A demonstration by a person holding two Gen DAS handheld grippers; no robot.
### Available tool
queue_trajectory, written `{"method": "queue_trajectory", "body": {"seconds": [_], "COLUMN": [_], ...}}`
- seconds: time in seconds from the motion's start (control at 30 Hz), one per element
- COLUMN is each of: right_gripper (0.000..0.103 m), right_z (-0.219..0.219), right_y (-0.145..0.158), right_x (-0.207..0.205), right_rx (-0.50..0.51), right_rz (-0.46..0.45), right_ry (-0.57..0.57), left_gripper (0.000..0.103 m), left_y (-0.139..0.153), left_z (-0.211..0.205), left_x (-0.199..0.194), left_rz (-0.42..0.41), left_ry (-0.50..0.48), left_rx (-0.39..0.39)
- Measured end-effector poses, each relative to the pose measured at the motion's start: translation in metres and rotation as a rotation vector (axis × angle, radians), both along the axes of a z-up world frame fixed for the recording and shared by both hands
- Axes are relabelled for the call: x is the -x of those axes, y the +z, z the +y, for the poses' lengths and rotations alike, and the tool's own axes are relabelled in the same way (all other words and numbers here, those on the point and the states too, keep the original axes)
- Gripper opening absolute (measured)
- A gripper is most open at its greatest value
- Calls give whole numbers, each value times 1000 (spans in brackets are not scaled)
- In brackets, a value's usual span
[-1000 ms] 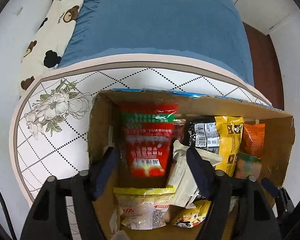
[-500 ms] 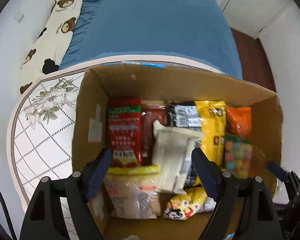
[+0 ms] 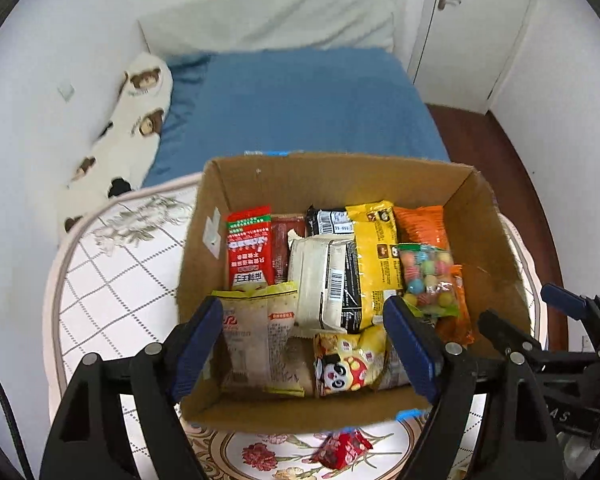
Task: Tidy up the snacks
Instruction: 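Lift both tools back toward the remaining snacks on the mat, then grasp the small red wrapper with the left tool while the right tool grasps the round yellow cake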
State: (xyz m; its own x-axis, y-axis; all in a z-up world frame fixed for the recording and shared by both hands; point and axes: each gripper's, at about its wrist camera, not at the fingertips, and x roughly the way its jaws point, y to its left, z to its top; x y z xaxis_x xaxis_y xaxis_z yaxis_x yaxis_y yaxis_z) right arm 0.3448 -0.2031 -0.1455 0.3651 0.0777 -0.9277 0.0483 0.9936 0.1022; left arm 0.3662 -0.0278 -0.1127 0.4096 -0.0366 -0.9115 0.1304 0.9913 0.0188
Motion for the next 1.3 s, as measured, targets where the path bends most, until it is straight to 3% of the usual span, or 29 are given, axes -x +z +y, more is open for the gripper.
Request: {"method": "queue_trajectory", "body": {"seconds": [0.23, 0.77, 1.1, 1.3], "right_gripper": [99, 99, 99, 99], "right_z": [-1, 14, 14, 0], "right_y": [38, 125, 133, 109], "right_x": [41, 134, 161, 179], "right_rx": [14, 40, 1, -72], "right_rz": [-98, -316, -334, -278], "right_ry": [-20, -12, -33, -85], "left_gripper": [82, 82, 82, 82], "left_y": [37, 99, 97, 72], "left_z": [1, 9, 15, 29], "left_x": [45, 127, 151, 161], "left_rz": [-114, -286, -280, -227], "left_ry": [-12, -16, -1, 38], "left_rx": [11, 54, 57, 58]}}
